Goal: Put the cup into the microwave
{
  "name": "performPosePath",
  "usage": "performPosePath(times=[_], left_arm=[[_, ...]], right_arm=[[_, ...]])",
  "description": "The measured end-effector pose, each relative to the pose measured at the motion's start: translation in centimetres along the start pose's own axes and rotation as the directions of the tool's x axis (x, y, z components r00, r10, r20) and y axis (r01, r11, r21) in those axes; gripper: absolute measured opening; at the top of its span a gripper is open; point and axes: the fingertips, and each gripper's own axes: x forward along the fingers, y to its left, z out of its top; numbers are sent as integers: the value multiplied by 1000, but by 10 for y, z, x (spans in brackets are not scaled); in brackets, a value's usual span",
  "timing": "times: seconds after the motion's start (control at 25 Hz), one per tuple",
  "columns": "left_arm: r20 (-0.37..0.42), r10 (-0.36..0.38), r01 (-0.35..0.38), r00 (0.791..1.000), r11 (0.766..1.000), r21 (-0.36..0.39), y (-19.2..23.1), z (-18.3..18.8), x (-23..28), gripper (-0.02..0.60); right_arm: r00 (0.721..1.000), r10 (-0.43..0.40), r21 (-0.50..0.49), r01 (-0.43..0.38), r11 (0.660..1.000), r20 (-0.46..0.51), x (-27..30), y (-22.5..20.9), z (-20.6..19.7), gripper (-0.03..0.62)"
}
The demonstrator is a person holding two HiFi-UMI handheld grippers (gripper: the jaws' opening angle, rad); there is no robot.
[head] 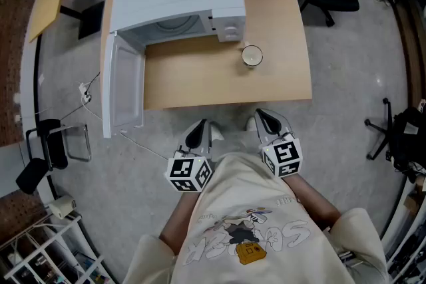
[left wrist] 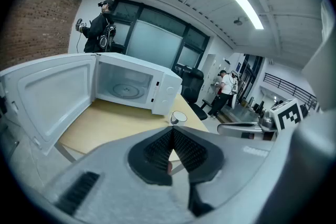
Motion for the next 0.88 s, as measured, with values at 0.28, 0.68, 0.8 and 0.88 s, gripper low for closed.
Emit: performPosePath(times=[0.28, 0.68, 0.8, 0.88], left_arm=[[26, 8, -8, 1000, 1000, 3, -33, -3, 3, 5], [20, 56, -56, 998, 998, -18, -55, -16, 11, 5], [11, 62, -62, 998, 998, -21, -55, -17, 13, 5], [4, 64, -64, 998, 997, -33, -50, -15, 16, 5]], right_arm=[[1000, -6, 13, 6, 1000, -20, -17, -27, -13, 6], [997, 73, 19, -73, 997, -11, -22, -41, -13, 6], [996, 83, 32, -82, 996, -30, -19, -43, -20, 6], [996, 80, 42, -78, 996, -48, -16, -43, -23, 6]])
